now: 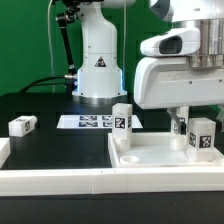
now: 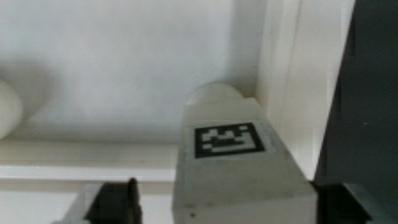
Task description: Assemble square table
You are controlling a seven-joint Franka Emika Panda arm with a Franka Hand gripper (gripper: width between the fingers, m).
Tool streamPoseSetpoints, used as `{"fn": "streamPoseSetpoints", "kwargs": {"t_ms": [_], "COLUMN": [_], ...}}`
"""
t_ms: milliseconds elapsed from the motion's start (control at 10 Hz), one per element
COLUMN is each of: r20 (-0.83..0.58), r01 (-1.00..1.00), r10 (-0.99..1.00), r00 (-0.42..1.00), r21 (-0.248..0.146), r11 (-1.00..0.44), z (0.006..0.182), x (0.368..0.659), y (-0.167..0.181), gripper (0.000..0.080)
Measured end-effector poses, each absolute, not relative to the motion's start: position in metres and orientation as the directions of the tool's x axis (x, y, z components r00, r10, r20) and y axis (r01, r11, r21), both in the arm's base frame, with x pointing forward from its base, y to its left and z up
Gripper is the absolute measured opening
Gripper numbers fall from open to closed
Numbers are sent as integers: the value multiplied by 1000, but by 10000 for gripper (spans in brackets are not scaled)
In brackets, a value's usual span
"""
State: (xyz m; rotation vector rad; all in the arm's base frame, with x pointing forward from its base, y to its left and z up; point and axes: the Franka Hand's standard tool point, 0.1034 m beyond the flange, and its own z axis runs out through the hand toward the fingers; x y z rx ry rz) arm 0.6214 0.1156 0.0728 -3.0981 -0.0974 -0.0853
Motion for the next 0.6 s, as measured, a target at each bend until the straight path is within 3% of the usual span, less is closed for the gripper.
{"fn": "streamPoseSetpoints", "kwargs": {"t_ms": [100, 200, 400, 600], "r20": [56, 56, 53, 39], "r01": [64, 58, -12, -270], "r10": [62, 56, -14, -272], "r00": [997, 997, 998, 961], "r21": [-39, -40, -46, -61], "r11": [-997, -998, -999, -961], "z": [73, 73, 73, 73], "x": [621, 621, 621, 622], "y": [115, 115, 116, 113], "gripper": [402, 288, 288, 288]}}
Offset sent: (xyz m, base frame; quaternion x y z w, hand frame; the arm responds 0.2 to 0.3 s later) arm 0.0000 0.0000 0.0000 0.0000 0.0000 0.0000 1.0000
